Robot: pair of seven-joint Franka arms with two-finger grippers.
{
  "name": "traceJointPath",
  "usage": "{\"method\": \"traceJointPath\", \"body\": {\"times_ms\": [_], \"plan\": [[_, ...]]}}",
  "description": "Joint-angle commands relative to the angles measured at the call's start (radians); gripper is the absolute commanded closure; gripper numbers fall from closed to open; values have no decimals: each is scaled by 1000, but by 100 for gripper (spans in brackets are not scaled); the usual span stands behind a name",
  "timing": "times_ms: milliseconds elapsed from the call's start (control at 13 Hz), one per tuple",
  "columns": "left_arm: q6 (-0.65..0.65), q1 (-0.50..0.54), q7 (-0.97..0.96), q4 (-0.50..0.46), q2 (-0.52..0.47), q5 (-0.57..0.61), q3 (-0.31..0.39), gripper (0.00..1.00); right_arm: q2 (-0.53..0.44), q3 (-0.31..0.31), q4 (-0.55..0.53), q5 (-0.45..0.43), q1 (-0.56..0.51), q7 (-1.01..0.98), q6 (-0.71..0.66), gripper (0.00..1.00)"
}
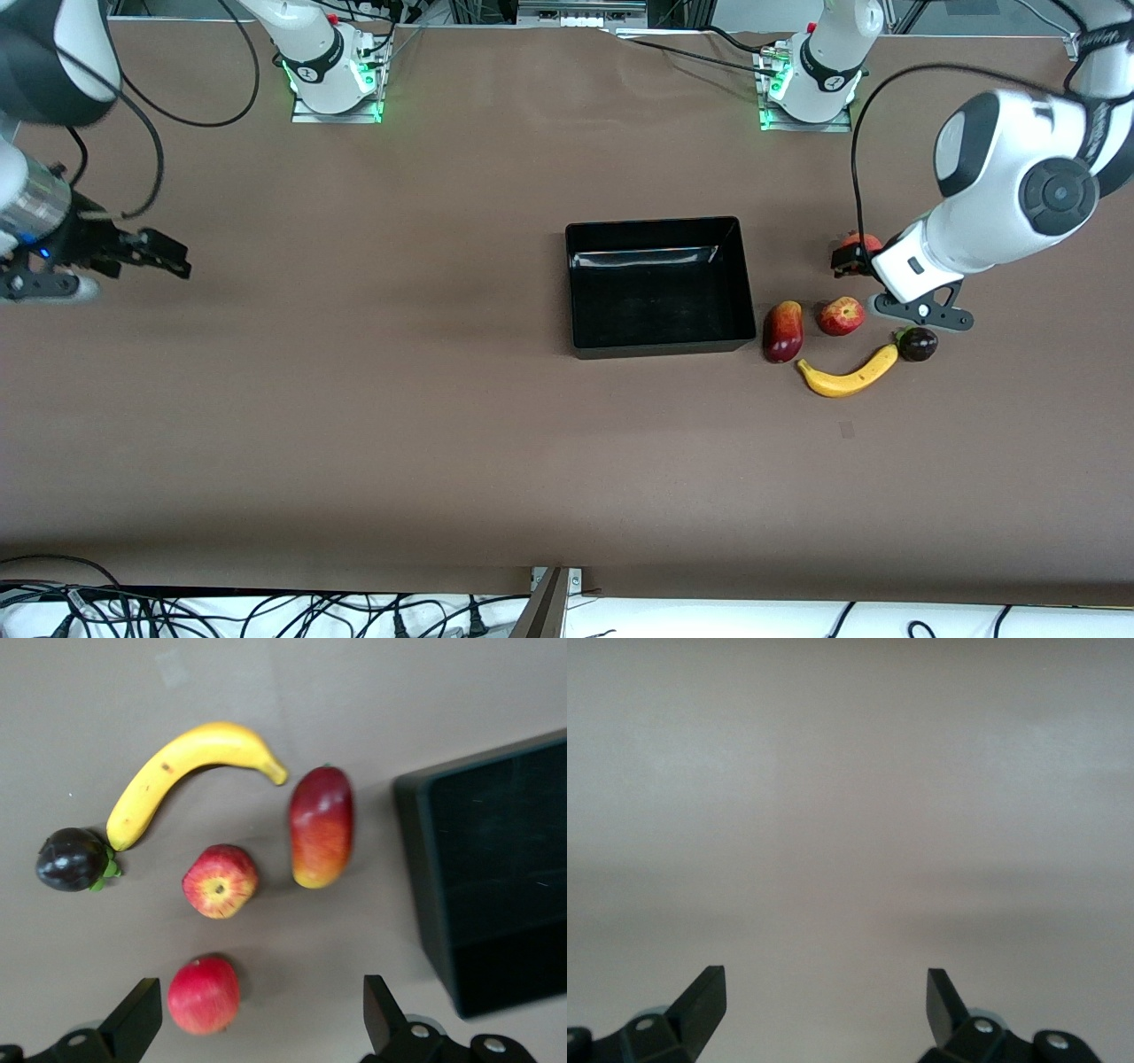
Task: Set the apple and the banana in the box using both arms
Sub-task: 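Lower the left gripper onto the red apple and grasp it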
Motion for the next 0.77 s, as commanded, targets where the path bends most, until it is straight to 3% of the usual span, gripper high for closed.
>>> {"method": "traceJointPath", "body": {"times_ms": [0, 231, 462, 692], "plan": [[171, 38, 63, -131, 24, 18, 1, 0, -49, 1, -16, 2, -27, -10, -118, 0], [296, 45, 75, -186, 90, 19, 15, 0, -44, -24, 10, -12, 25, -10, -113, 0], [371, 45, 80, -194, 144, 139, 14, 0, -32, -77, 42, -8, 64, -10, -122, 0], [463, 48, 235, -192, 204, 151, 29, 0, 9, -96, 67, 19, 78, -5, -120, 0]]}}
